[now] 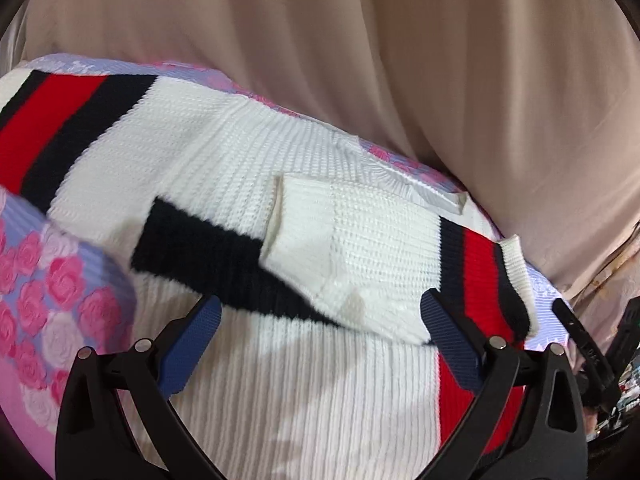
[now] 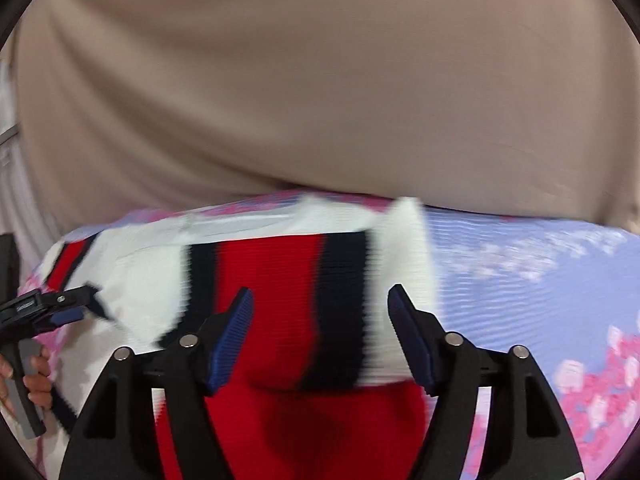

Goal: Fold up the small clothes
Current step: 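Fold the held sleeve across the sweater body with the right gripper while the left gripper grasps the other cuff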

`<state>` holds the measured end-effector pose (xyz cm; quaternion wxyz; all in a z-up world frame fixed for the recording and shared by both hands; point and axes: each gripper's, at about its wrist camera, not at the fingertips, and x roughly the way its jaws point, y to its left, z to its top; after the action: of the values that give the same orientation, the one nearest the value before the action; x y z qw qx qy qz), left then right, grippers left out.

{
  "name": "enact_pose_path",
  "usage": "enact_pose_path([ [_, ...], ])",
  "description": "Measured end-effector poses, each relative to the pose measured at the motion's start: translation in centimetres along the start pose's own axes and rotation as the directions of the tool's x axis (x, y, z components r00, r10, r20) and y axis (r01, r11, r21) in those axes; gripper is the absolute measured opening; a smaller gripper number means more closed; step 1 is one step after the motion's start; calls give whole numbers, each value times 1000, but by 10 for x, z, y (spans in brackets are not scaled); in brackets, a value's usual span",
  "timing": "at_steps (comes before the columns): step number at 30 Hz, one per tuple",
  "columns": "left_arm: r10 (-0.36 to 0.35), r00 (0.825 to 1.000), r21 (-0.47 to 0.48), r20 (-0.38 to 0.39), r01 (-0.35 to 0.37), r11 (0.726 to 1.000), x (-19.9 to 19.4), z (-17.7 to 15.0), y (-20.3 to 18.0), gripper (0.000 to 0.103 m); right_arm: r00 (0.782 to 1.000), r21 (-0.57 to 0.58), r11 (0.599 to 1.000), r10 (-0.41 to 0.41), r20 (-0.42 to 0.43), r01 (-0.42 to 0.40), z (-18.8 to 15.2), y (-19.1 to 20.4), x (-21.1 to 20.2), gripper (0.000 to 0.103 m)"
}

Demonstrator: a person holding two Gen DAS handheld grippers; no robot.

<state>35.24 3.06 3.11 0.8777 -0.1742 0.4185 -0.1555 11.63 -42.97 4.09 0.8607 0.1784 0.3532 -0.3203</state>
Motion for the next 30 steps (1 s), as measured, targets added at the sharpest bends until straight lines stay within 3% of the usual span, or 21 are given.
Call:
enact_pose_path([
  [1, -1, 1000, 11, -1, 1, 1000, 6, 2, -2, 92, 1000, 34, 999, -24, -13, 24, 1, -12, 5, 70],
  [3, 5, 1000, 24, -15, -5, 1000, 18, 7, -8, 68, 997, 107, 993, -36, -65, 43, 5, -35, 23, 70],
  [4, -1, 1000, 26, -30, 2, 1000, 24, 8, -11, 62, 995, 130, 991, -31, -98, 43, 6, -45, 32, 70],
  [6, -11, 998, 23, -60, 12, 1000, 35, 13, -14, 24, 989, 159, 986, -23, -146, 47, 3, -53, 52, 69],
  [7, -14, 998, 27, -65, 15, 1000, 37, 16, -16, 11, 985, 166, 985, -15, -172, 44, 1, -54, 64, 48],
  [8, -21, 998, 31, -58, 23, 999, 36, 20, -18, 8, 982, 161, 986, -5, -189, 36, 3, -54, 71, 15],
  [10, -50, 999, 49, 4, 50, 998, 20, 33, -24, 7, 988, 150, 988, -9, -157, 33, 12, -48, 67, 14],
  [12, -96, 987, 98, 128, 84, 992, -16, 45, -40, 7, 997, 177, 981, 79, 19, -81, 25, -46, 30, 13],
  [13, -111, 977, 121, 181, 90, 989, -28, 47, -44, 7, 980, 193, 966, 149, 131, -173, 29, -50, 5, 12],
  [14, -117, 965, 131, 233, 88, 987, -43, 48, -47, 7, 966, 194, 958, 172, 191, -209, 30, -52, -7, 12],
  [15, -113, 963, 138, 245, 81, 987, -47, 46, -48, 7, 964, 197, 962, 146, 224, -192, 28, -57, -13, 12],
  [17, -58, 981, 164, 187, 27, 986, -20, 38, -45, 8, 995, 182, 982, 23, 98, -41, 20, -67, 16, 12],
  [19, 23, 998, 172, 63, -34, 985, 24, 25, -36, 8, 991, 194, 977, -65, -116, 87, -1, -87, 65, 12],
  [20, 64, 998, 173, 16, -66, 983, 44, 16, -29, 8, 991, 218, 973, -46, -128, 73, -8, -93, 71, 12],
  [21, 63, 998, 159, 22, -66, 985, 50, 9, -24, 8, 994, 229, 972, -28, -107, 52, -7, -96, 64, 12],
  [24, 27, 998, 134, 52, -34, 990, 43, 5, -21, 8, 998, 255, 966, -40, -55, 52, 0, -99, 28, 15],
  [25, 23, 999, 130, 49, -29, 991, 43, 5, -20, 9, 999, 252, 967, -42, -19, 46, 0, -96, 14, 21],
  [27, 23, 998, 142, 58, -31, 989, 31, -1, -13, 10, 999, 225, 974, 11, 30, -18, -1, -83, -12, 21],
  [30, 31, 997, 148, 75, -42, 988, 33, -7, -18, 10, 992, 111, 989, 103, -69, -95, -9, -58, 0, 19],
])
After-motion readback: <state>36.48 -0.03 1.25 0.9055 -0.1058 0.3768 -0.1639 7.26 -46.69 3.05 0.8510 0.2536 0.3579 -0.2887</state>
